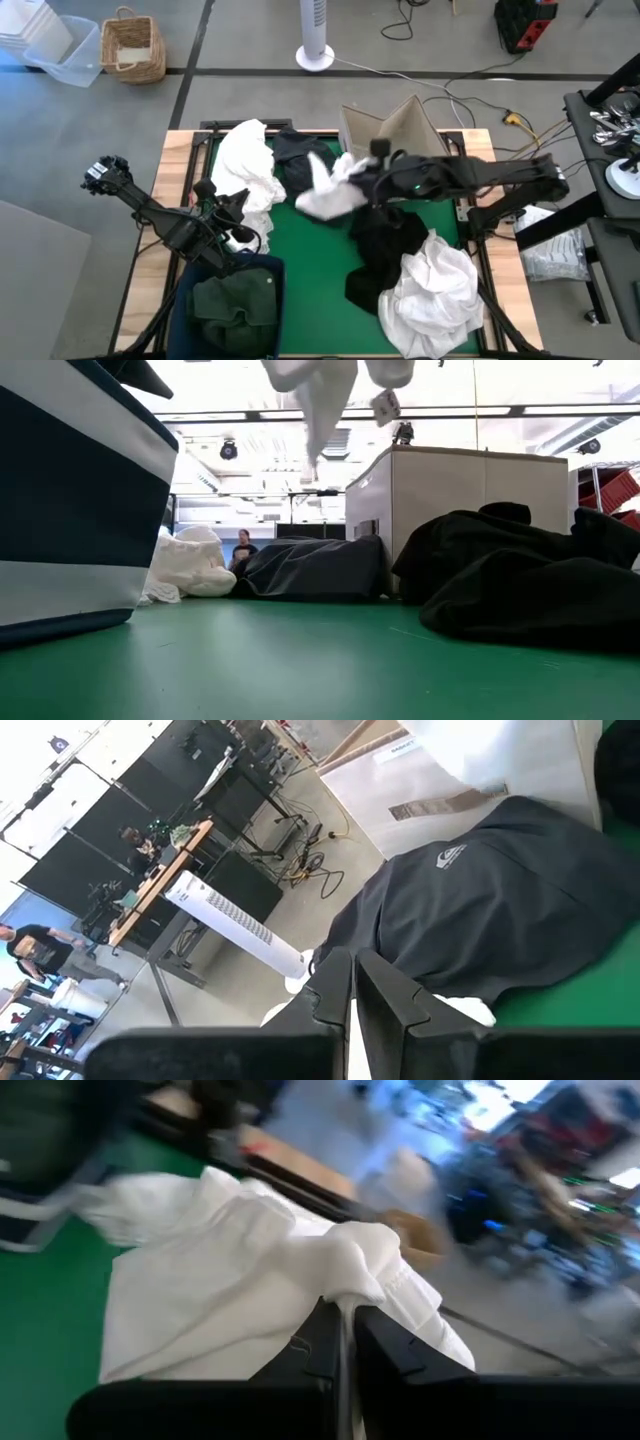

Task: Sort clothes
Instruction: Put the white underwear into the brown laundry organizer

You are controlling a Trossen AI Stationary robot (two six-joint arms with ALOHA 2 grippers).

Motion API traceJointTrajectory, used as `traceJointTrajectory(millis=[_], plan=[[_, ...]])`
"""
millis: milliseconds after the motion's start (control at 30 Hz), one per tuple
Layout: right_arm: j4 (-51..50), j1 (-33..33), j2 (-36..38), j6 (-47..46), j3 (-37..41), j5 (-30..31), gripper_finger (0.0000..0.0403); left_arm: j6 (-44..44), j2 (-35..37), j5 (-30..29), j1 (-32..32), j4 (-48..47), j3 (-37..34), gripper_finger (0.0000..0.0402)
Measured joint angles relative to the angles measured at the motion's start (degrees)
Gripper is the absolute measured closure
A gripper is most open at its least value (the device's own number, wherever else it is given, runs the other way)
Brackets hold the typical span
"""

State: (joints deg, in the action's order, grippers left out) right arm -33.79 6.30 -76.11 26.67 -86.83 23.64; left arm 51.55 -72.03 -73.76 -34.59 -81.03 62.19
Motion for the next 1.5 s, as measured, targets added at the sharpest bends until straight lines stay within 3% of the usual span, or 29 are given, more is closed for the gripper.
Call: traceJointTrajectory(millis=[167, 267, 767, 933, 1300, 1500], plan=[[-0.44, -3.2, 3.63, 0.47, 0.0, 9.68, 0.0391, -0.01, 0.0, -0.26, 0.0, 0.11, 0.0, 0.0401], [-1.32, -6.59, 5.3, 0.01, 0.0, 11.39, 0.0391, -0.01, 0.0, -0.26, 0.0, 0.22, 0.0, 0.0401], [-18.28, -28.7, 6.35, -16.95, 0.0, 8.67, 0.039, -0.01, 0.0, -0.26, 0.0, 0.26, 0.0, 0.0401], [-22.28, -32.79, 5.88, -21.64, 0.0, 4.36, 0.039, -0.02, 0.0, -0.26, 0.04, 0.26, 0.0, 0.0401], [-30.68, -37.97, 2.61, -28.95, 0.12, 4.19, 0.0387, -0.01, 0.0, -0.26, 0.09, 0.33, 0.0, 0.0401], [-30.63, -38.12, 1.18, -29.18, 0.24, 4.19, 0.0337, 0.0, 0.0, -0.26, 0.09, 0.4, 0.0, 0.0401]])
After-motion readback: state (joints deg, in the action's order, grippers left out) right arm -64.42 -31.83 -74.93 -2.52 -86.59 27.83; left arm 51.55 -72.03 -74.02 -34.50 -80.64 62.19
